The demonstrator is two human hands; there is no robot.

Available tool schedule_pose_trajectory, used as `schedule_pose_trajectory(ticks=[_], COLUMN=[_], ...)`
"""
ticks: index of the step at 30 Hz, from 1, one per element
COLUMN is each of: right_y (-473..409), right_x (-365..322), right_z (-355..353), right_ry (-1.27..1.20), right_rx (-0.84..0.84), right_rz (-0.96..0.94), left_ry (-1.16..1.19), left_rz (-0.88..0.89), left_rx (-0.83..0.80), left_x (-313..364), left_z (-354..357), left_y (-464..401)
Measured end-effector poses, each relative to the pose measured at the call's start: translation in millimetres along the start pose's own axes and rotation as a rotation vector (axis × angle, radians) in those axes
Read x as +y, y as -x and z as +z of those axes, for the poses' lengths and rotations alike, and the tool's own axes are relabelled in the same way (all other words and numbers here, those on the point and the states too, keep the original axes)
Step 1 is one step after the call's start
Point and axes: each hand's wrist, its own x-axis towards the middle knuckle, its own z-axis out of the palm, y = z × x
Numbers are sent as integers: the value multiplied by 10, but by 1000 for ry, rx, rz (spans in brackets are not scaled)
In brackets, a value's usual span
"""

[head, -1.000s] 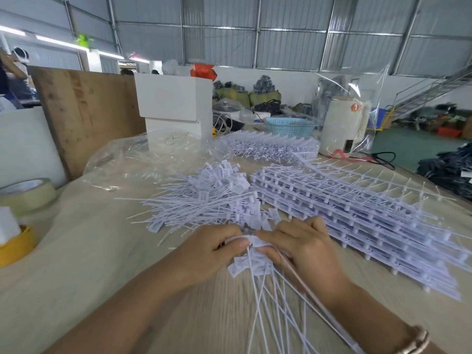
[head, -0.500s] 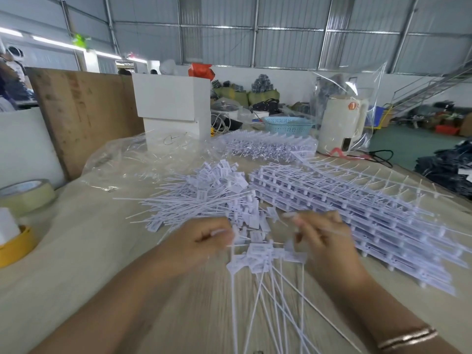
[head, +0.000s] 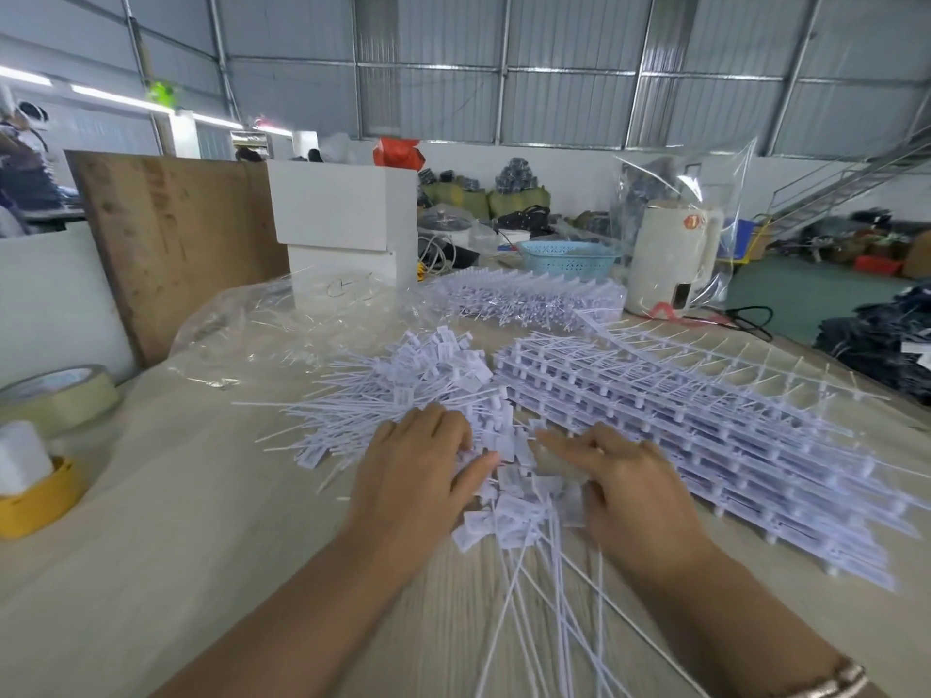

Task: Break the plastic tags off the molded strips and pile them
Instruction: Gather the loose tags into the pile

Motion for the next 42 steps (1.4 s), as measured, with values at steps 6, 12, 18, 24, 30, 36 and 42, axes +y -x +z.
schedule_pose_trajectory(ticks=[6,12,18,24,30,36,42], right_y=[17,53,75,72,-1,-16,7], right_x=[386,37,-233,-16,257,324,244], right_z=[-349,-316,-163,-284,-345,-306,-199], right_ry=[-147,-697,-992,-1117,-1187,-1147,-1008], right_rx=[-483,-939,-947,-728,-50,183,42], right_rz=[389,302,249,306,451,517,446], left_ry=[5,-7,-22,9,128,263,-186], left_rz=[-206,-126,-76,19,108,36,2], left_rx=[-356,-655,-670,-707,-735,-279,-274], left_x=[64,344,285,185,107,-114,-515], left_z=[-280,-234,-180,-205,-204,-365,-199], left_y=[92,141,184,185,145,-89,-476])
